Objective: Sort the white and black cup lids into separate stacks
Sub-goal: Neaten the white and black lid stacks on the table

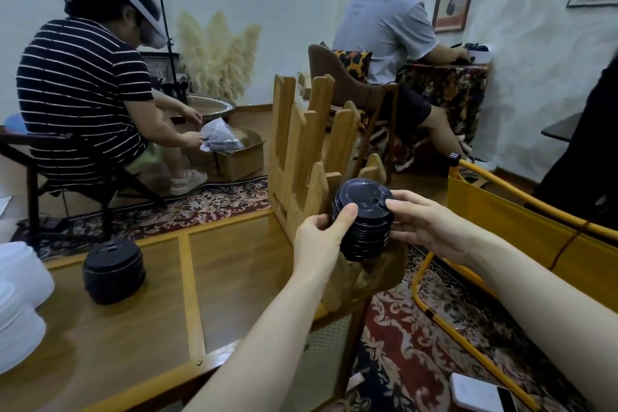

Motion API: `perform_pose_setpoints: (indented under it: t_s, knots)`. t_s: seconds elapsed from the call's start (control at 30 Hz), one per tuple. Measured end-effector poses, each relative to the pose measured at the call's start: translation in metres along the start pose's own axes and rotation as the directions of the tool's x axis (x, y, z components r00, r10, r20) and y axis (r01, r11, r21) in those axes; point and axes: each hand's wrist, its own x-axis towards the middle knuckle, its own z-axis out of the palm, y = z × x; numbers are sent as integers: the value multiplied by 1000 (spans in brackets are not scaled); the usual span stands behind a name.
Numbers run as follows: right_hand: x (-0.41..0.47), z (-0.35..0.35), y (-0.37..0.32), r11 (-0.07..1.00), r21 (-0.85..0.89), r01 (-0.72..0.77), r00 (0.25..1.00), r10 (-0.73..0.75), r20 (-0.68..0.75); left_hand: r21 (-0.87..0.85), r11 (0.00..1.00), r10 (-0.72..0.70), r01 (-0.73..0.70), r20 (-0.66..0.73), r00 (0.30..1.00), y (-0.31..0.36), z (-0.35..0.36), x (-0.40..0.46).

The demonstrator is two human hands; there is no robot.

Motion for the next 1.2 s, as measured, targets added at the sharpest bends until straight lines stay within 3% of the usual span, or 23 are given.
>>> perform_pose_setpoints:
  t_s: [0.43,0.83,1.2]
  knots:
    - [10,0,-9,985,-156,66,998,-68,-7,-62,998,3,-4,-16,1000,-3,-3,7]
    - [20,-2,30,988,-105,-117,993,116,-15,-2,990,-142,142,-6,990,-33,1,15]
    - [27,-3,38,983,-51,-178,983,180,33,59,990,-128,129,-19,992,-42,2,19]
